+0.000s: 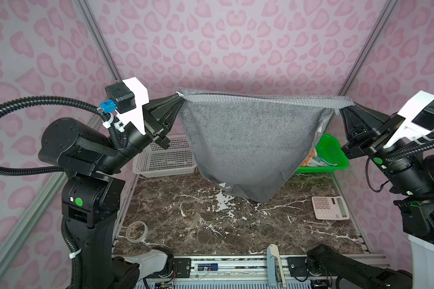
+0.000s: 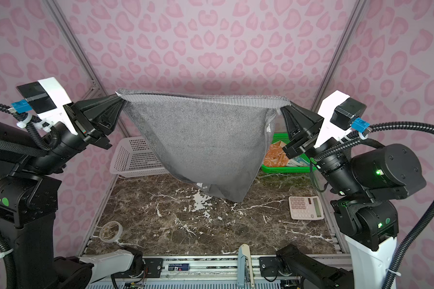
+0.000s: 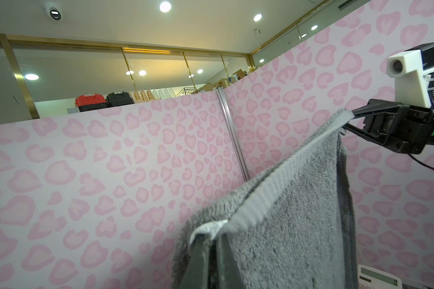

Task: Fold and stack the towels
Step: 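Raise the grey towel high with both grippers and swing it farther from the robot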

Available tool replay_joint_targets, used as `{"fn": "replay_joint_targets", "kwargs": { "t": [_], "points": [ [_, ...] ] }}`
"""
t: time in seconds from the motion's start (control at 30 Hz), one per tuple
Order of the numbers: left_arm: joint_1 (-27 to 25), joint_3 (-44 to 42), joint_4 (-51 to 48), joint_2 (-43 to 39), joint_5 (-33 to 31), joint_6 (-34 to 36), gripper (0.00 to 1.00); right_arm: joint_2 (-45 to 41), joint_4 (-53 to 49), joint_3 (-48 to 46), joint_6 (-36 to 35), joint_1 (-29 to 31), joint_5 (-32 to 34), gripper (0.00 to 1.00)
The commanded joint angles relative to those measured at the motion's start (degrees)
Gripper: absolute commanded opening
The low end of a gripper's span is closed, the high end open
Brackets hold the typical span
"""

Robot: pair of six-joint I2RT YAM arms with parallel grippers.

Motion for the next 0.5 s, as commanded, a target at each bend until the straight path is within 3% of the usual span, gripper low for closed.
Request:
{"fn": "replay_joint_targets", "kwargs": {
  "t": [0.0, 0.2, 0.47],
  "points": [
    [0.1, 2.66, 2.19, 2.97, -5.76, 1.99, 0.03, 2.05, 1.1, 1.79, -2.45, -0.06, 4.52, 0.0],
    [1.44, 10.4, 1.92, 15.91, -10.56, 3.14, 0.03, 11.85, 0.51, 5.11, -9.01, -1.41, 12.37, 0.0],
    [2.81, 16.57, 1.46, 30.22, -13.98, 3.54, 0.03, 26.76, 1.58, 8.46, -3.7, -10.4, 9.54, 0.0]
  ]
}}
